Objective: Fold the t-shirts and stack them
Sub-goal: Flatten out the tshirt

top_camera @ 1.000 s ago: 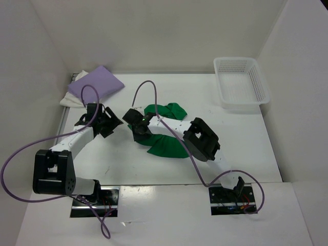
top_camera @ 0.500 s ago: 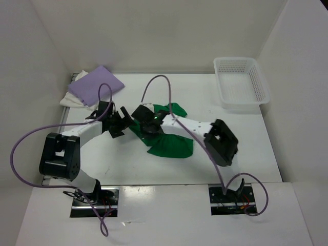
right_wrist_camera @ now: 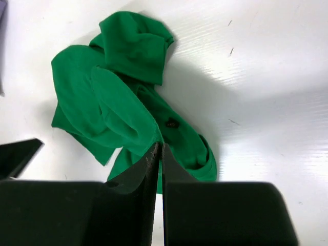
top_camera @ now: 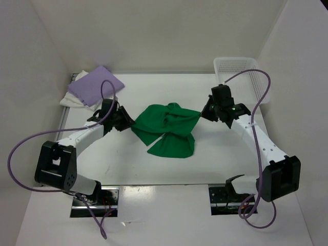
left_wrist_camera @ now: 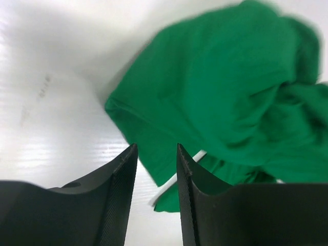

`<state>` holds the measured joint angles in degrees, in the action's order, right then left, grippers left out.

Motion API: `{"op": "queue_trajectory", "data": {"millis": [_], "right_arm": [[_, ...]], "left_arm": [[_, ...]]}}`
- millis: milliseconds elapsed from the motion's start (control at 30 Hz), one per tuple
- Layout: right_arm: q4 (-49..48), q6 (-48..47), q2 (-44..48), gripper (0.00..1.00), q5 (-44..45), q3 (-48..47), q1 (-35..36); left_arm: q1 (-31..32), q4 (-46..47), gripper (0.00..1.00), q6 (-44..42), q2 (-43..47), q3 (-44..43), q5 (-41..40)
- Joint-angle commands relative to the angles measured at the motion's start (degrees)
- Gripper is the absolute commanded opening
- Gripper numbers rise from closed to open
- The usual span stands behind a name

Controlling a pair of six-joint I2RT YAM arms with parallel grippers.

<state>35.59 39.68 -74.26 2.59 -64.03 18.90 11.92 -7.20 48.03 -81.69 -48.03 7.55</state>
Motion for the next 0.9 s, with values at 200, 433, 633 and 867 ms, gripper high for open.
{"op": "queue_trajectory", "data": {"millis": [200,433,633,867], "right_arm": [[4.48,-5.57,5.44,0.08,-0.74,-3.63,-8.16],[4.48,-6.19,5.44,0.08,-2.59,-4.44,-10.19],[5.27,-7.43,5.97,0.08,-2.77,-4.87,-12.90],[6.07,-9.36,8.34,0.08,-4.60,-5.06,-18.72]], "left_arm": [[10.21,-4.14,0.42,-1.54,-5.57,-2.42,-7.98],[8.57,-1.95,0.57,7.33,0.29,2.85,-10.63],[6.98,-1.94,0.63,15.24,-2.84,2.16,-4.05],[6.97,-4.65,0.50,15.34,-2.86,2.77,-4.48]]}}
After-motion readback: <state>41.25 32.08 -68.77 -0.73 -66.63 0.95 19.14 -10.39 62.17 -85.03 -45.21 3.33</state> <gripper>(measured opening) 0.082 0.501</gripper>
